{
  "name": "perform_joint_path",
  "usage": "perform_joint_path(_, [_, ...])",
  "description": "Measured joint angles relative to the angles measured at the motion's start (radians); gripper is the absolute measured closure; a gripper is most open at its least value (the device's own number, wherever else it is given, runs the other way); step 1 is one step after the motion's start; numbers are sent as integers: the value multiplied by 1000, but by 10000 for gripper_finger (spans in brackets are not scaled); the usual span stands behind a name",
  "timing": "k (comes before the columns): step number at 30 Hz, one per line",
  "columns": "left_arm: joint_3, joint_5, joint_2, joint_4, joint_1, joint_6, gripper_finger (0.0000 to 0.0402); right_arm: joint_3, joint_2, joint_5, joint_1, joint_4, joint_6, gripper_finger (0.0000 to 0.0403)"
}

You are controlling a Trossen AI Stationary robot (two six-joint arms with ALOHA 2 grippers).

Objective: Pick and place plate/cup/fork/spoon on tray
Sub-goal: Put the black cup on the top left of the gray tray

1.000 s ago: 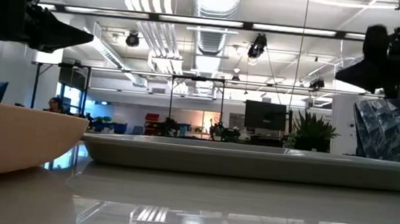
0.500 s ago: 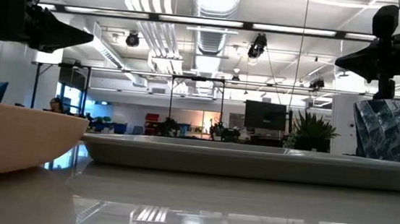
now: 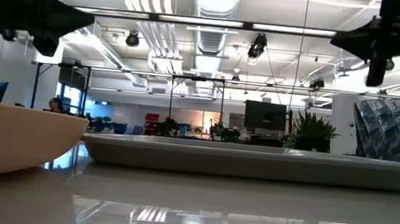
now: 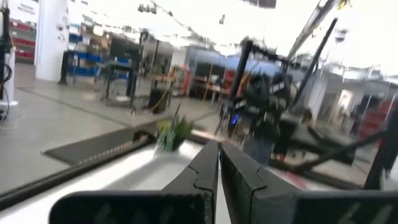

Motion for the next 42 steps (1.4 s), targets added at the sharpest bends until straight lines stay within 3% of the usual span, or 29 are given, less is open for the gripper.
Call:
perform_joint_path(7, [0,0,0,208,0,87,402,142,148,-58,0,-119,-10,394])
perform_joint_path(12, [0,-9,-1,270,1,89,402,312,263,-63,0,-379,14,394])
perform_joint_path(16, [0,-21,-2,273,1,89,402,459,352,-90,0,-638,101,394])
perform_joint_path(20, [0,-32,-2,273,1,89,402,569,444,-202,0,-846,211,394])
perform_joint_path(27, [0,-32,-2,273,1,105,402,687,633,-338,58,-1014,400,394])
perform_joint_path(38, [0,-32,2,271,1,108,402,971,969,-350,190,-1600,656,394])
perform_joint_path(42, [0,-32,4,271,1,107,402,1028,1018,-361,204,-1696,678,394])
